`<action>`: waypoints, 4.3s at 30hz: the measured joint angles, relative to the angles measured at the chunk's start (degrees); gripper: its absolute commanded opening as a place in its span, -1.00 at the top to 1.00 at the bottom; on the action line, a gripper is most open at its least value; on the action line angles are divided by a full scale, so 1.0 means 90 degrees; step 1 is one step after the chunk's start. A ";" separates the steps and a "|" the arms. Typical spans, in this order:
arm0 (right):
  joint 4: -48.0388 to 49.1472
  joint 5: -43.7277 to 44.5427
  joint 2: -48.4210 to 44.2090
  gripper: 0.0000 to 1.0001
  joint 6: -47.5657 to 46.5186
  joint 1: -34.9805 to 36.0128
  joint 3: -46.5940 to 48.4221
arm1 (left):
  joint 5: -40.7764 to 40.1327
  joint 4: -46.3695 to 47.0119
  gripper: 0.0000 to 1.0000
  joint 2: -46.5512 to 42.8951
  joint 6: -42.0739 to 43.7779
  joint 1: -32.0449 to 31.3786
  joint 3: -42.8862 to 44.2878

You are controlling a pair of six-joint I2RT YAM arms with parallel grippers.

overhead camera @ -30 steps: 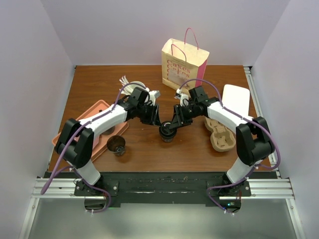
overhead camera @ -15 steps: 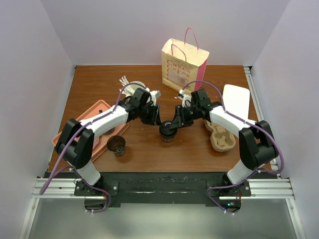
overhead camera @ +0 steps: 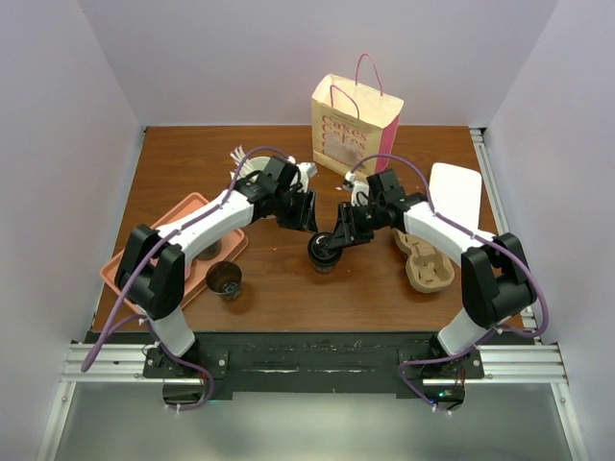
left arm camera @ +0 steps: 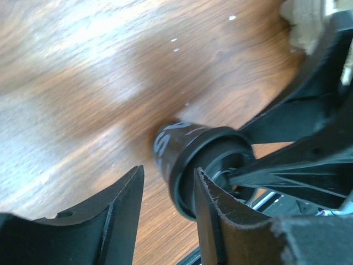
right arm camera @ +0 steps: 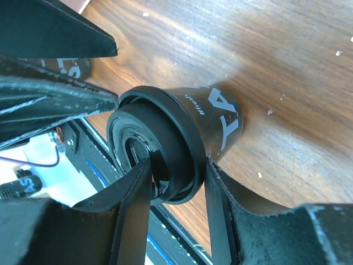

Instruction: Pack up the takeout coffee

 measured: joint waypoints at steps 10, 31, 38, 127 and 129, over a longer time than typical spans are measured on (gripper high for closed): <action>-0.0673 -0.0170 0.0425 0.39 -0.0760 0.0017 0.0631 | 0.0894 0.0391 0.07 -0.0294 0.0777 0.0000 -0.0311; -0.1253 -0.0459 0.0724 0.28 -0.1571 -0.0002 0.1037 | 0.1608 0.0811 0.13 -0.0049 0.1241 0.0049 -0.0743; -0.1324 -0.0299 0.0714 0.03 -0.1389 0.0017 0.1139 | 0.1472 0.0959 0.14 -0.0146 0.1076 0.0049 -0.0894; 0.0777 0.0002 -0.1212 0.41 0.1445 -0.0117 -0.1656 | 0.1086 0.1022 0.22 -0.0114 0.0410 -0.0051 -0.0947; 0.0712 0.0051 -0.1222 0.32 0.1438 -0.0117 -0.1603 | 0.1081 0.1037 0.22 -0.0112 0.0410 -0.0051 -0.0947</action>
